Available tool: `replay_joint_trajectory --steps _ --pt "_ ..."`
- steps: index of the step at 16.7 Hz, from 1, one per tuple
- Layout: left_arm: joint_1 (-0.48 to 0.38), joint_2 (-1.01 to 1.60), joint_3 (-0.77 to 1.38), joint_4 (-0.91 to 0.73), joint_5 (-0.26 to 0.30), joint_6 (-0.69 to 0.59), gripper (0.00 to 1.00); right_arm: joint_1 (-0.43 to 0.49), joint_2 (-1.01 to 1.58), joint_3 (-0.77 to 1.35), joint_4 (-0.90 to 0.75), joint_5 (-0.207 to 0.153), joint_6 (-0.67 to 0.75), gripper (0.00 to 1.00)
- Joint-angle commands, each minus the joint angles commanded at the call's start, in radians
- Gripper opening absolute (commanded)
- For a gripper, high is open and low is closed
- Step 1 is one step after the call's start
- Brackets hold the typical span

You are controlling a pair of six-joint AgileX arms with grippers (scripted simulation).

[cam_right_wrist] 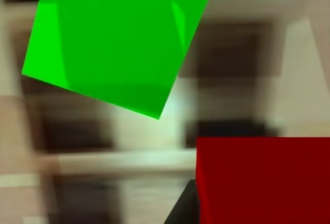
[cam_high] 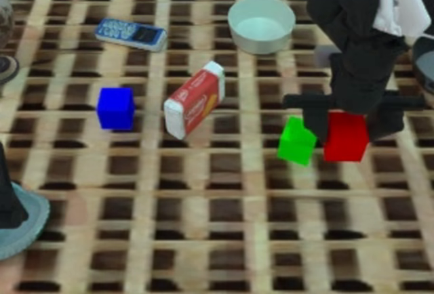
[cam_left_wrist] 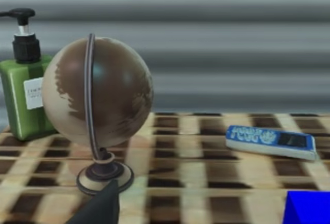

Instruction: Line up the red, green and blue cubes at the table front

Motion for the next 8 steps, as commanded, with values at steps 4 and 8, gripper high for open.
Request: replay_joint_trajectory --steps 4,8 --pt "0.0 0.0 0.0 0.0 0.0 0.0 1.0 0.299 0.145 0.244 -0.108 0.004 0.271 0.0" --pt "0.0 0.0 0.0 0.0 0.0 0.0 1.0 0.511 0.239 0.429 -0.18 0.011 0.474 0.0"
